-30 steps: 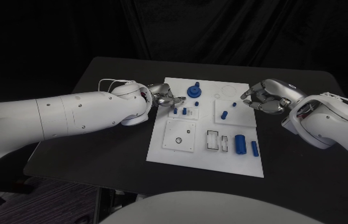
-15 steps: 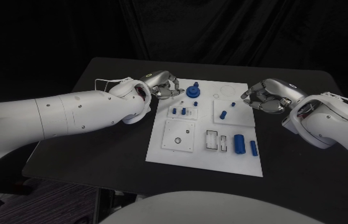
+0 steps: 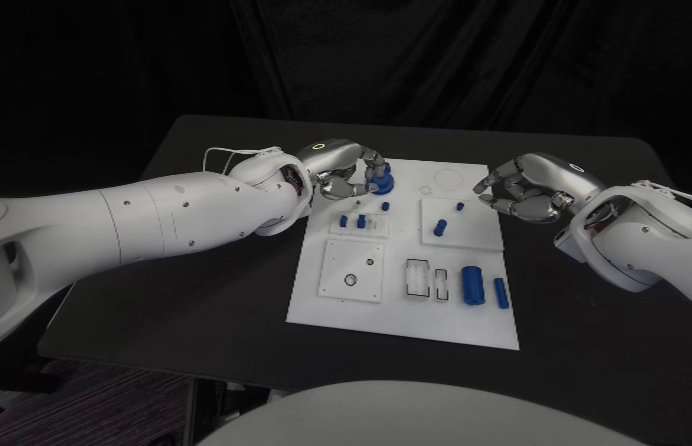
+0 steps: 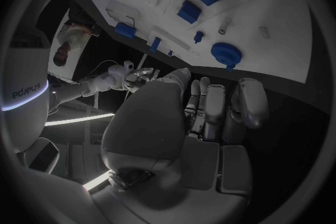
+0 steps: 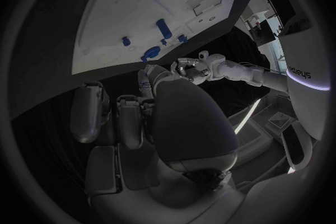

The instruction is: Assemble the parts on the task board

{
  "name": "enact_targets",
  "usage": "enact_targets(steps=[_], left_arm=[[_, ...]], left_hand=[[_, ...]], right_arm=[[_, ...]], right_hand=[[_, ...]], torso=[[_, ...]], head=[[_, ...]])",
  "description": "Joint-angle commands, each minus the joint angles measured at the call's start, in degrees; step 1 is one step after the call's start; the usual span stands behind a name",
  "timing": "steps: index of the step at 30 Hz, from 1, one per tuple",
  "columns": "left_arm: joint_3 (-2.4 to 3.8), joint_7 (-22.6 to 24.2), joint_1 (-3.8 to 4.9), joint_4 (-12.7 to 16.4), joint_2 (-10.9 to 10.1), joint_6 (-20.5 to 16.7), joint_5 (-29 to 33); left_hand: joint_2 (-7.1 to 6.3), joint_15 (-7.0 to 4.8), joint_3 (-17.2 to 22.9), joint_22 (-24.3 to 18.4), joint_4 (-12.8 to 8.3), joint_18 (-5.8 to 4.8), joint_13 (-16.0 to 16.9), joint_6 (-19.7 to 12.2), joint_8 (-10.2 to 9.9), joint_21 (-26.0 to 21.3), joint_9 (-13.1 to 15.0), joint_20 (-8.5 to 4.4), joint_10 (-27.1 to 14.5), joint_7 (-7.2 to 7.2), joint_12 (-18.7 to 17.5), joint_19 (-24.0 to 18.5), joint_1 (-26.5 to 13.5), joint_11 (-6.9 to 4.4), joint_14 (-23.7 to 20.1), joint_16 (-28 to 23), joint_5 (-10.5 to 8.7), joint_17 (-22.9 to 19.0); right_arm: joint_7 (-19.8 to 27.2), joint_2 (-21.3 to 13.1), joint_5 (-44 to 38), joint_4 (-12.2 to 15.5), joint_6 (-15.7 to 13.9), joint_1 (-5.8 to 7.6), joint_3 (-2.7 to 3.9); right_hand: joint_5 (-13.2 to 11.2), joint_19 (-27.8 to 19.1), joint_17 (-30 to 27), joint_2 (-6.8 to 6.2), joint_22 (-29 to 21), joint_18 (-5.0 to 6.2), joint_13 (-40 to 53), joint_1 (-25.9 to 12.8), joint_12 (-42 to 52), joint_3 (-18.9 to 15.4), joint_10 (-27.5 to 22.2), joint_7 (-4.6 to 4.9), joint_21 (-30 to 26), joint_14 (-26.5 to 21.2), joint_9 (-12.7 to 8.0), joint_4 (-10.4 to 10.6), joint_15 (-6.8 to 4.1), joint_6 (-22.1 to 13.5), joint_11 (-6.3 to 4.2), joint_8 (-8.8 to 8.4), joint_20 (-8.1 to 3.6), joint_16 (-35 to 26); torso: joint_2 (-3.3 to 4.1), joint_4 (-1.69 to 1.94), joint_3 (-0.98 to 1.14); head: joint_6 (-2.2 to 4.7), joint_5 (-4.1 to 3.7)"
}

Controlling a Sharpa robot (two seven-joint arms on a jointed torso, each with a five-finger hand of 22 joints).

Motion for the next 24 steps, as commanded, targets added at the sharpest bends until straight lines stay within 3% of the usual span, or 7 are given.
enact_targets(steps=[1,7,10,14,17,18,24], left_arm=[[0.04,5.00,-0.06,-1.21,0.93,4.66,-0.73],[0.04,6.48,-0.06,-4.40,3.24,7.69,-0.74],[0.05,7.01,-0.06,-5.41,4.06,8.46,-0.76],[0.05,7.65,-0.06,-6.62,5.02,8.64,-2.51],[0.05,8.32,-0.06,-7.42,5.61,8.80,-4.23],[0.05,8.53,-0.06,-7.63,5.76,8.92,-4.57],[0.05,7.93,-0.06,-8.52,6.68,9.13,-7.57]], left_hand=[[-1.57,-0.80,1.39,10.61,-1.07,-2.22,-4.72,-0.27,-1.28,7.97,-4.20,-0.31,0.71,-0.25,-2.76,7.05,0.66,-0.23,4.01,1.13,-0.83,0.51],[-1.83,-0.59,5.11,14.38,-3.52,-3.44,-11.19,0.52,-2.26,11.67,-9.91,-0.38,-0.67,-0.67,-6.52,11.26,2.08,0.56,3.70,-0.46,0.55,-3.49],[-3.18,-0.61,8.98,15.82,-4.63,-4.27,-14.41,2.50,-3.60,13.14,-13.75,-0.35,-0.61,-0.25,-7.92,14.27,1.48,0.69,4.45,-0.53,1.00,-4.97],[-4.11,-0.45,12.36,15.82,-6.30,-4.27,-19.51,5.45,-5.78,13.14,-18.42,-0.28,1.03,-0.15,-9.92,14.27,-0.06,0.82,8.32,1.98,0.51,-2.54],[-4.53,-1.00,12.90,15.82,-6.97,-4.27,-21.83,6.85,-6.74,13.14,-20.15,-0.59,2.15,-0.18,-10.88,14.27,-0.74,0.25,9.26,2.54,-1.55,-2.29],[-4.79,-1.53,13.05,15.82,-7.46,-4.27,-24.14,7.92,-7.53,13.14,-21.51,-1.24,3.08,-0.30,-12.09,14.27,-1.15,-0.25,9.84,2.72,-3.48,-2.36],[-5.23,-2.40,12.38,15.82,-8.08,-4.27,-29.00,9.08,-9.61,13.14,-24.90,-1.95,3.26,-0.04,-15.24,14.27,-1.53,-1.01,9.72,2.42,-6.27,-3.62]], right_arm=[[0.16,0.03,-0.10,0.08,-1.04,-0.14,0.04],[-0.04,0.17,-0.10,0.08,-0.77,-0.14,0.04],[-0.13,0.21,-0.10,0.06,-0.70,-0.14,0.04],[-0.23,0.20,-0.10,0.05,-0.64,-0.14,0.04],[-0.26,0.27,-0.10,0.01,-0.61,-0.13,0.04],[-0.26,0.31,-0.10,-0.01,-0.60,-0.14,0.04],[-0.22,0.54,-0.10,-0.22,-0.53,-0.16,0.04]], right_hand=[[0.05,0.07,10.74,-0.24,9.32,0.65,13.50,0.34,-0.08,0.21,4.51,-0.02,0.22,4.87,0.00,-0.12,0.31,0.48,0.26,-0.18,-0.04,-0.05],[0.12,0.04,10.63,-0.26,9.29,0.68,13.39,0.36,-0.16,0.24,4.42,-0.02,0.12,4.84,0.00,-0.16,0.30,0.53,0.25,-0.16,-0.05,-0.16],[0.12,0.04,10.63,-0.26,9.29,0.68,13.39,0.36,-0.16,0.24,4.42,-0.02,0.12,4.84,0.00,-0.16,0.30,0.53,0.25,-0.16,-0.05,-0.16],[0.12,0.04,10.63,-0.26,9.29,0.68,13.39,0.36,-0.16,0.24,4.42,-0.02,0.12,4.84,0.00,-0.16,0.30,0.53,0.25,-0.16,-0.05,-0.16],[0.12,0.04,10.63,-0.26,9.29,0.68,13.39,0.36,-0.16,0.24,4.42,-0.02,0.12,4.84,0.00,-0.16,0.30,0.53,0.25,-0.16,-0.05,-0.16],[0.12,0.04,10.63,-0.26,9.29,0.68,13.39,0.36,-0.16,0.24,4.42,-0.02,0.12,4.84,0.00,-0.16,0.30,0.53,0.25,-0.16,-0.05,-0.16],[0.19,0.02,10.60,-0.26,9.27,0.69,13.36,0.34,-0.18,0.27,4.39,-0.02,0.04,4.83,0.01,-0.18,0.29,0.58,0.24,-0.14,-0.06,-0.19]], torso=[[0.14,-0.07,0.01],[0.14,-0.24,0.02],[0.15,-0.32,0.02],[0.02,-0.23,0.07],[-0.01,-0.25,0.07],[-0.02,-0.25,0.07],[-0.03,-0.34,0.06]], head=[[-0.01,-0.08],[-0.01,-0.32],[-0.01,-0.48],[-0.01,-0.68],[-0.01,-0.71],[-0.01,-0.74],[-0.01,-0.72]])
